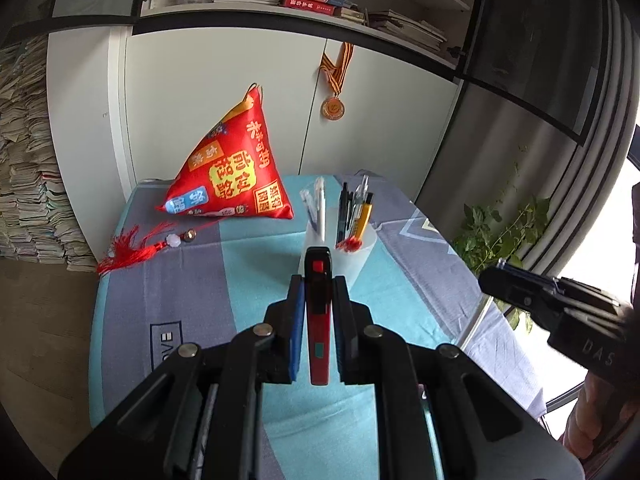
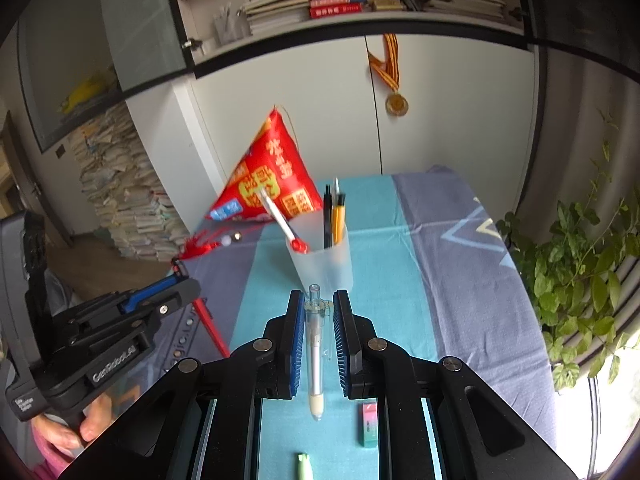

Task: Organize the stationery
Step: 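Lower the box cutter into the cup and open left tool while right tool lifts clear pen, then lower the clear pen into the frosted cup and open the right tool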

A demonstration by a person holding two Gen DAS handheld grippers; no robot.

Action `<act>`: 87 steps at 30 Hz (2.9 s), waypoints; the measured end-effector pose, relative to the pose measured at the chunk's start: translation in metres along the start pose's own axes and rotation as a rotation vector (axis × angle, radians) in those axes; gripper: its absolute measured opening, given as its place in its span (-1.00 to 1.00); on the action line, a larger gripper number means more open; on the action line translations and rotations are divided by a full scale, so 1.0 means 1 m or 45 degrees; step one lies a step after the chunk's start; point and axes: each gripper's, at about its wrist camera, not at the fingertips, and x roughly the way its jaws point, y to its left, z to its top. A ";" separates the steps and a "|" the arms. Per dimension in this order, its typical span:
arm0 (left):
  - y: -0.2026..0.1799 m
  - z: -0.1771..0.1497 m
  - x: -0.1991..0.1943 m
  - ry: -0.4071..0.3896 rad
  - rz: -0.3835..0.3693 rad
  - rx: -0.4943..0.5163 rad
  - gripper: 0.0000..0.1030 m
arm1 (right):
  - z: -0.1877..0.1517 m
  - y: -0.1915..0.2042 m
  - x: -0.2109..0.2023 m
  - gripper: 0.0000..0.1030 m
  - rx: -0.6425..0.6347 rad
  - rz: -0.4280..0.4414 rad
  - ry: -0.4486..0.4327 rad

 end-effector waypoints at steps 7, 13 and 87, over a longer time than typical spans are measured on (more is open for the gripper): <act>-0.029 0.056 0.007 -0.112 0.020 0.070 -0.77 | 0.002 -0.006 -0.003 -0.70 0.007 0.012 -0.019; -0.034 0.087 0.032 -0.199 0.102 0.054 -0.77 | 0.004 -0.019 -0.001 -0.70 0.027 -0.004 -0.018; 0.043 -0.026 0.065 -0.057 0.246 -0.089 -0.13 | 0.091 -0.004 0.077 -0.70 0.053 -0.108 -0.301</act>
